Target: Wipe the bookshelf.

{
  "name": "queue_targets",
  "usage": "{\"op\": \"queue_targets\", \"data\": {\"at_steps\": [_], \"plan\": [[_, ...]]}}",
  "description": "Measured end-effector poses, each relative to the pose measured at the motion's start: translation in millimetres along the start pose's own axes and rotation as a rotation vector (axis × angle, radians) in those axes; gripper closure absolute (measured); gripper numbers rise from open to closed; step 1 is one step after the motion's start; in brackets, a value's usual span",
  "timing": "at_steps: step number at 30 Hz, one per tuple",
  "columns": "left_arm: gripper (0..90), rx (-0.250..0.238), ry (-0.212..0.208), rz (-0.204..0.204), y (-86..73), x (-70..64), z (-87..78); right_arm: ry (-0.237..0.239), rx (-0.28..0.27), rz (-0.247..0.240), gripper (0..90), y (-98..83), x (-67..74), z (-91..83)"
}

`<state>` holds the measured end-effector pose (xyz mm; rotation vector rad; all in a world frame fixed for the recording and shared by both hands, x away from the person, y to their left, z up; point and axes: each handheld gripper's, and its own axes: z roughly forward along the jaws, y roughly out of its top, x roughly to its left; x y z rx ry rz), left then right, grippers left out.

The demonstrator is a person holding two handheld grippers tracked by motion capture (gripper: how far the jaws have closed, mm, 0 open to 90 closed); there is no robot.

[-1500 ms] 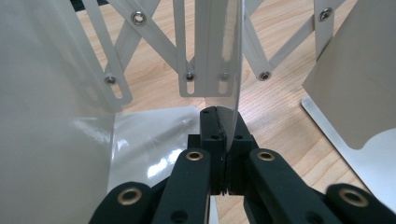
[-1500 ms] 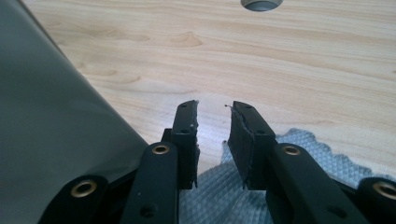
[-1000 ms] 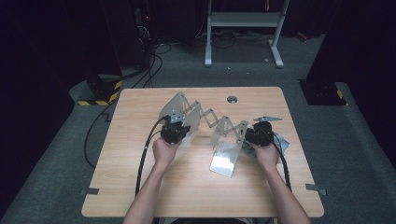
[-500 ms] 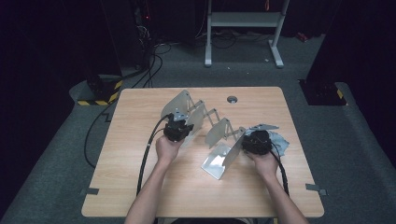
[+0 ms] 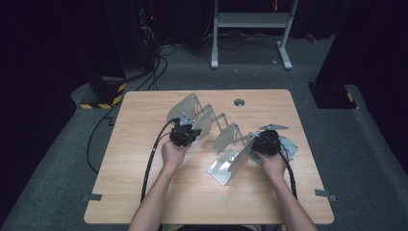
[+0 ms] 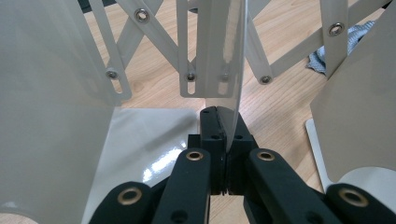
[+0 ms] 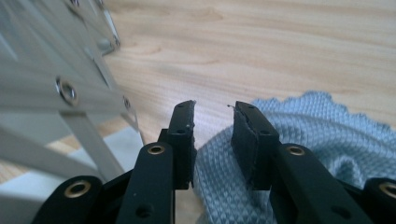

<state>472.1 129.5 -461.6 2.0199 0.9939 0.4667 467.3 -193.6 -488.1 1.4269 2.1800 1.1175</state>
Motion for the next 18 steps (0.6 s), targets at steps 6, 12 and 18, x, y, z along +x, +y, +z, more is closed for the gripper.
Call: {"op": "queue_targets", "data": {"at_steps": [6, 12, 18], "plan": [[88.9, -0.001, -0.015, 0.012, 1.1, -1.1, 1.6, 0.010, 0.027, -0.012, 69.8, 2.1, 3.6, 6.4], [88.9, 0.008, -0.035, 0.027, 3.8, -1.0, 2.8, 0.020, 0.036, -0.034, 69.5, -1.9, 12.1, 3.8], [88.7, 0.001, -0.049, 0.033, 3.3, -1.0, 5.1, 0.041, 0.036, -0.061, 69.1, -9.1, 22.0, 2.4]]}}
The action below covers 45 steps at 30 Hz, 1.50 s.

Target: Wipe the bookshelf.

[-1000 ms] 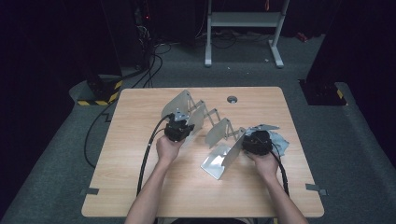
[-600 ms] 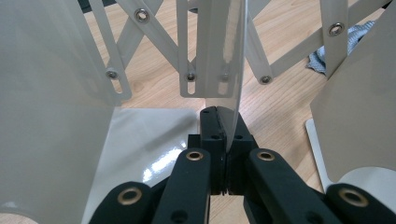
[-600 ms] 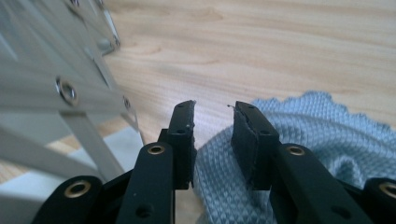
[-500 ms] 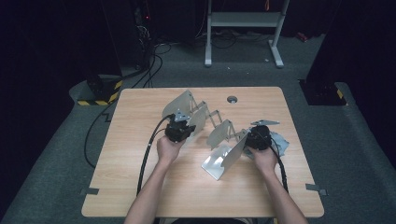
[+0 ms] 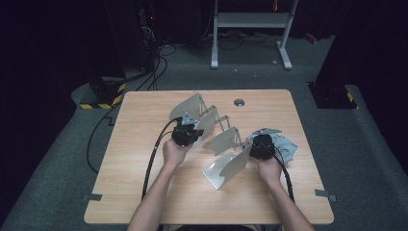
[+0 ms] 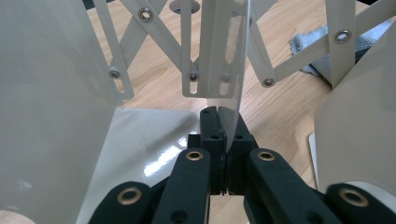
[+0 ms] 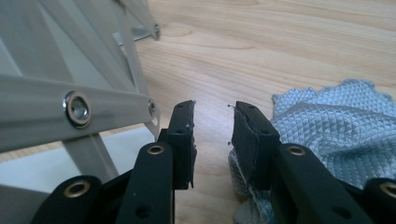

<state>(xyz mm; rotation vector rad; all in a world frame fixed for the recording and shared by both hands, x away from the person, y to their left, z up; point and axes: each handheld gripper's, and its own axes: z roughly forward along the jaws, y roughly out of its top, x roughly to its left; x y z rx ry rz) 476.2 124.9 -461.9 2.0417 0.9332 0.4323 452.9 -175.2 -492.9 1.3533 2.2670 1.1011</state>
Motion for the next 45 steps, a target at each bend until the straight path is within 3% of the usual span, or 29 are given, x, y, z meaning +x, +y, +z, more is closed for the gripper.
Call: {"op": "queue_targets", "data": {"at_steps": [7, 12, 14, 17, 19, 20, 24, 27, 30, 34, 41, 45], "plan": [[85.6, -0.007, -0.003, -0.019, 0.4, 3.5, 1.1, 0.012, -0.004, -0.006, 68.9, -5.8, 5.9, -1.8], [72.8, 0.014, 0.065, -0.041, -4.1, 1.8, -0.3, 0.012, 0.009, -0.011, 68.2, -9.6, 7.3, -0.3], [63.7, 0.032, 0.089, -0.050, -9.2, 1.3, -0.7, 0.013, 0.005, -0.010, 68.1, -11.0, 7.1, -1.0], [55.9, 0.049, 0.109, -0.095, -21.0, 2.6, -3.4, 0.016, 0.003, -0.005, 68.0, -12.1, 7.1, -0.8], [51.5, 0.087, 0.138, -0.167, -35.1, 3.9, -5.8, 0.020, 0.002, 0.000, 68.0, -12.6, 7.2, -0.2], [48.7, 0.087, 0.138, -0.167, -35.1, 3.9, -5.8, 0.020, 0.002, 0.000, 68.0, -12.6, 7.2, -0.2], [43.5, 0.161, 0.199, -0.226, -53.3, 5.6, -4.5, 0.023, 0.010, -0.006, 67.9, -12.9, 8.0, 2.2], [40.3, 0.192, 0.203, -0.271, -63.6, 10.7, 0.3, 0.027, 0.011, -0.005, 67.9, -13.1, 9.7, 3.0], [39.0, 0.179, 0.210, -0.277, -63.9, 11.8, 1.1, 0.029, 0.010, -0.006, 67.9, -13.4, 12.1, 3.7], [38.2, 0.211, 0.250, -0.187, -59.4, 5.6, 9.4, 0.033, 0.015, -0.022, 67.9, -12.9, 15.4, 5.4], [35.9, 0.190, 0.241, -0.181, -57.6, 13.1, 14.4, 0.042, 0.016, -0.034, 67.7, -13.4, 21.2, 6.9], [36.9, 0.241, 0.224, -0.172, -49.7, 16.1, 17.6, 0.049, 0.022, -0.047, 67.6, -13.3, 23.6, 8.4]]}}
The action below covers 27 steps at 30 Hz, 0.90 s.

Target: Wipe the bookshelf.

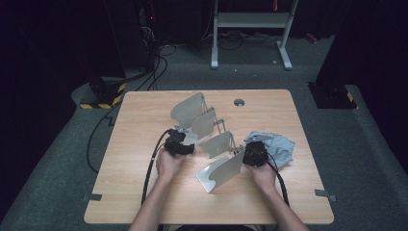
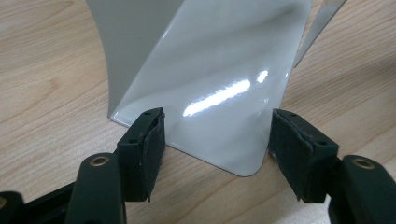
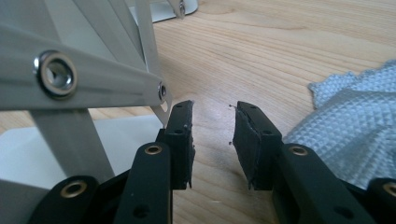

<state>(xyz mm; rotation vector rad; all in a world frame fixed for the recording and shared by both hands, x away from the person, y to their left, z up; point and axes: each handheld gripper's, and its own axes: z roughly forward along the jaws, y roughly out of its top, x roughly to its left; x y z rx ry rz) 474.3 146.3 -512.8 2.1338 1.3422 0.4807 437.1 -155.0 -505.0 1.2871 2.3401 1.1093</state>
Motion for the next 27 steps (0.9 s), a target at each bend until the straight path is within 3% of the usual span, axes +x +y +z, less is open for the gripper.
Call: {"op": "queue_targets", "data": {"at_steps": [5, 10, 14, 19, 27], "plan": [[37.9, 0.001, -0.026, 0.027, 8.5, 1.0, 6.5, 0.005, 0.007, -0.016, 66.8, -0.9, 1.4, -1.1], [38.3, -0.034, -0.042, 0.030, 10.7, 0.5, 11.6, 0.010, 0.004, -0.022, 66.8, -1.2, 2.0, -1.5], [37.7, -0.022, -0.041, 0.053, 17.7, -2.1, 16.3, 0.014, 0.000, -0.023, 66.6, -2.3, 2.7, -2.8], [36.3, -0.057, -0.050, 0.063, 20.7, -4.5, 22.6, 0.021, -0.005, -0.014, 66.7, -5.8, 5.1, -6.3], [35.7, -0.049, -0.059, 0.075, 22.7, -5.6, 23.6, 0.036, -0.010, -0.030, 66.9, -9.3, 13.6, -7.7]]}}
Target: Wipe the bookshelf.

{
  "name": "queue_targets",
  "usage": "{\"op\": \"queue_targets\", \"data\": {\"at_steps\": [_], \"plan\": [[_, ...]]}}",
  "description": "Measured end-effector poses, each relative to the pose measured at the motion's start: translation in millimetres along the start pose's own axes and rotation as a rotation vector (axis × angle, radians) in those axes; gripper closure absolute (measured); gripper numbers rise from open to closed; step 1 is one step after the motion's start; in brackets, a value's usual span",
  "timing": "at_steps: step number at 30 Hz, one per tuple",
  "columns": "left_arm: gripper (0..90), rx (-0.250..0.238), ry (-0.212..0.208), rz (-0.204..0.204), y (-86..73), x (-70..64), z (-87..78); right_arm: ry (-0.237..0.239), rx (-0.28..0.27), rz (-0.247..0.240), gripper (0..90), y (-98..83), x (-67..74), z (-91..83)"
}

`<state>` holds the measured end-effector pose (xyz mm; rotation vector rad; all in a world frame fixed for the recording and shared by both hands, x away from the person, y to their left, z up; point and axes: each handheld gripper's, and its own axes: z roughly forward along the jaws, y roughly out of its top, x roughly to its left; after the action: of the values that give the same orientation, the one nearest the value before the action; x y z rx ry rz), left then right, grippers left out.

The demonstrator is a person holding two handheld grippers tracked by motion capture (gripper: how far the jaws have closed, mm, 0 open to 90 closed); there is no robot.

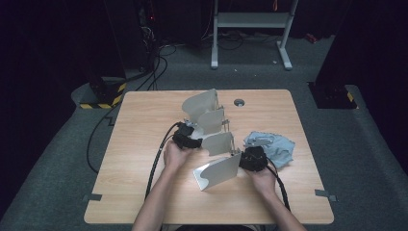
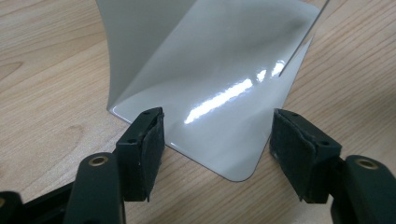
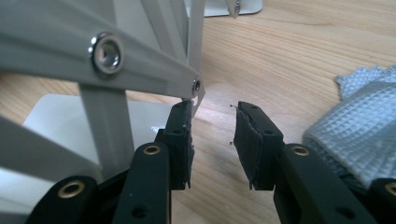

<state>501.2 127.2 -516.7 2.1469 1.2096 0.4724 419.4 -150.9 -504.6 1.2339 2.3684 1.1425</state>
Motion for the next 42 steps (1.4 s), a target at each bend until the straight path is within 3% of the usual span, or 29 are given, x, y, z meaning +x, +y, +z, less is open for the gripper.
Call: {"op": "queue_targets", "data": {"at_steps": [15, 22, 28, 31, 34, 42], "plan": [[34.9, -0.011, -0.009, 0.000, -16.8, -4.3, -13.6, 0.055, 0.007, -0.038, 66.7, 1.3, 23.6, 8.2], [32.8, -0.025, 0.003, -0.027, -32.4, -6.7, -25.4, 0.085, 0.023, -0.064, 66.7, 1.9, 35.9, 13.5], [32.2, -0.046, 0.023, -0.031, -43.9, -6.8, -32.6, 0.081, 0.024, -0.085, 60.6, 1.8, 39.7, 12.9], [32.2, -0.075, 0.034, -0.042, -50.0, -6.8, -34.3, 0.048, -0.003, -0.072, 57.2, 0.7, 30.9, 2.1], [32.1, -0.117, 0.045, -0.047, -55.9, -8.0, -34.3, -0.017, -0.043, -0.057, 53.7, 1.1, 15.8, -14.5], [30.9, -0.116, 0.060, -0.062, -59.5, -10.7, -37.5, -0.222, -0.089, 0.068, 44.9, -0.4, -40.4, -55.4]]}}
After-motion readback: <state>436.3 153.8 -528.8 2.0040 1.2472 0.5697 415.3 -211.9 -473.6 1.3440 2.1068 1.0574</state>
